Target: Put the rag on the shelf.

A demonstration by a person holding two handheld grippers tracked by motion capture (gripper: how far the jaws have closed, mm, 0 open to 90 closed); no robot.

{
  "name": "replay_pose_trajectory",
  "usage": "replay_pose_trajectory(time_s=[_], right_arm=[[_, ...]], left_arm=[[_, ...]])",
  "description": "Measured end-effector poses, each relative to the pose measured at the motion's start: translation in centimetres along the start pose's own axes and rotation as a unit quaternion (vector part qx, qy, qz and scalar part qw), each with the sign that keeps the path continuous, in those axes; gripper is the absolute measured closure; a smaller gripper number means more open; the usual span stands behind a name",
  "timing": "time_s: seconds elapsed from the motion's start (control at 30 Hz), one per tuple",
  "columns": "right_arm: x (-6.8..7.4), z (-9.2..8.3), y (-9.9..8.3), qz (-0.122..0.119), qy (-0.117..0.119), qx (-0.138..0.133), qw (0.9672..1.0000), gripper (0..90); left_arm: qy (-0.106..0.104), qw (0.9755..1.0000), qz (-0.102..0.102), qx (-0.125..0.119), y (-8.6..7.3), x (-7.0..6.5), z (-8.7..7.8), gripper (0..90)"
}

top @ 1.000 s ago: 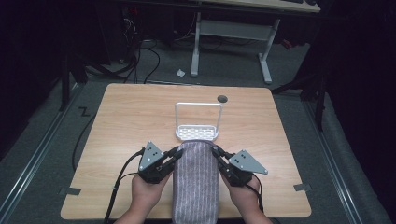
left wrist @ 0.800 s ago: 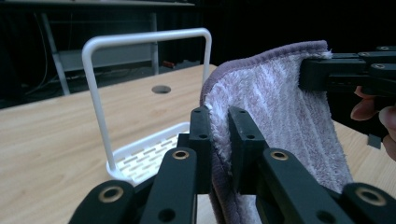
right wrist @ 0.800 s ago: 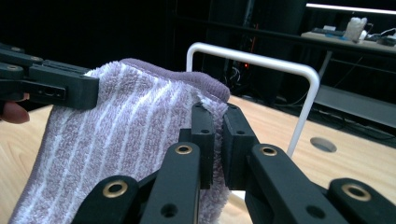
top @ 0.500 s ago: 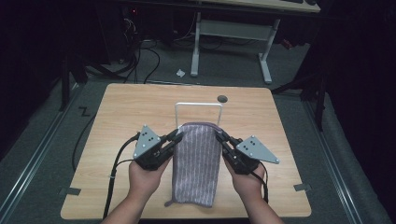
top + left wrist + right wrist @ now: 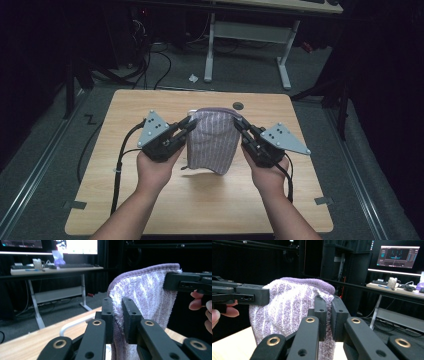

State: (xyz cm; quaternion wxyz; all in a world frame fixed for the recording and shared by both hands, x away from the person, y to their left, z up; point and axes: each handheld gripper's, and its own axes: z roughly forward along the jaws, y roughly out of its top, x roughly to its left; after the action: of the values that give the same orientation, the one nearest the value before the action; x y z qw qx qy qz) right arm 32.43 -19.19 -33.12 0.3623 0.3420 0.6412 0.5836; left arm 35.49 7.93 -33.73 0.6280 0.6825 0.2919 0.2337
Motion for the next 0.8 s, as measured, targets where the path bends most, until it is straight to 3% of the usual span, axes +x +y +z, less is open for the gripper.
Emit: replay_pose_trajectory(time_s=[0.4, 0.7, 0.8], right_arm=[[-0.4, 0.1, 0.8, 0.003, 0.003, -0.009, 1.0, 85.3], [-1.2, 1.6, 1.2, 0.002, -0.002, -0.005, 1.0, 85.4], [-1.5, 2.2, 1.5, 0.002, -0.003, -0.001, 1.0, 85.4]], left_arm=[[-0.007, 0.9998, -0.014, -0.014, 0.6, 0.4, 0.3, 80.9], [0.005, 0.9999, 0.005, -0.012, 1.3, 1.4, 1.2, 81.0], [0.008, 0.9999, 0.0, -0.012, 1.4, 1.9, 1.6, 81.0]])
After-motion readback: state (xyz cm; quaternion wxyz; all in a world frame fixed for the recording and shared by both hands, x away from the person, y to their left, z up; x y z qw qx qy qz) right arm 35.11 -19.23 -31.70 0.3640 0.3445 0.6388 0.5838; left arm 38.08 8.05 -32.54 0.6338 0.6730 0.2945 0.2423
